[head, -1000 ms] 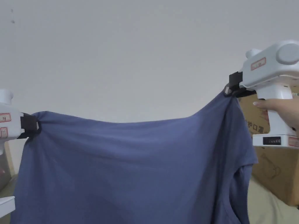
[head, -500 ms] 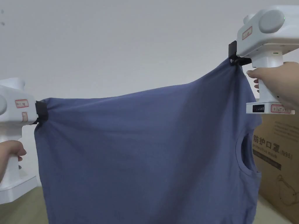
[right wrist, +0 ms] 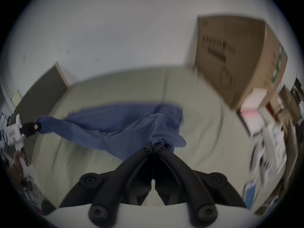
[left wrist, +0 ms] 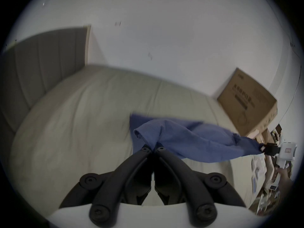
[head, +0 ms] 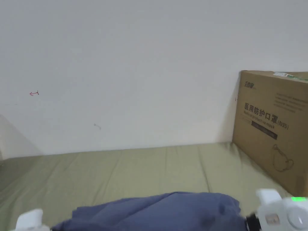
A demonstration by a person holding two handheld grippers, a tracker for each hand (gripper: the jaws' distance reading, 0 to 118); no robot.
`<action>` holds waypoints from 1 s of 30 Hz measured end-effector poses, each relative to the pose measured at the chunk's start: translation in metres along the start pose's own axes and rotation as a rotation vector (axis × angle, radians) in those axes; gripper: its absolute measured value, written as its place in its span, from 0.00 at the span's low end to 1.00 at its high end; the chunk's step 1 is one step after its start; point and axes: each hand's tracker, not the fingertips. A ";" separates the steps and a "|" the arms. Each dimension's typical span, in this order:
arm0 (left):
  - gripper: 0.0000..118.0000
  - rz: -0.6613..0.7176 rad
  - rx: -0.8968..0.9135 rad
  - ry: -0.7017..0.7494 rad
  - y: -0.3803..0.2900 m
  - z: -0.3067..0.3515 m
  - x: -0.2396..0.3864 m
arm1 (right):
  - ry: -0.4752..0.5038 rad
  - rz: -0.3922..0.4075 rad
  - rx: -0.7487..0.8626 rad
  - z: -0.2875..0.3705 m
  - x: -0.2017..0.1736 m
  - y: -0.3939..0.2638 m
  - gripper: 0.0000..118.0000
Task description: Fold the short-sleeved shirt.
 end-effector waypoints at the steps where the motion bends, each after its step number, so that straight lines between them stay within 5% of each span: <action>1: 0.00 -0.007 -0.019 0.003 -0.017 0.008 -0.006 | 0.002 0.008 -0.020 0.000 0.007 -0.017 0.00; 10: 0.00 -0.132 -0.221 -0.037 -0.131 0.105 -0.053 | 0.032 -0.068 -0.145 0.073 0.054 -0.161 0.00; 17: 0.00 -0.231 -0.315 -0.047 -0.145 0.133 -0.042 | 0.000 0.011 -0.215 0.085 0.045 -0.182 0.00; 20: 0.12 -0.260 -0.342 -0.037 -0.148 0.133 -0.043 | -0.023 0.025 -0.221 0.086 0.039 -0.183 0.01; 21: 0.30 -0.267 -0.346 -0.025 -0.148 0.133 -0.044 | -0.027 0.014 -0.216 0.087 0.039 -0.183 0.09; 24: 0.88 -0.245 -0.355 -0.018 -0.152 0.138 -0.053 | -0.036 -0.024 -0.222 0.087 0.039 -0.184 0.89; 30: 0.87 -0.144 -0.266 -0.065 -0.147 0.164 -0.055 | -0.008 -0.037 -0.087 0.120 0.008 -0.178 0.90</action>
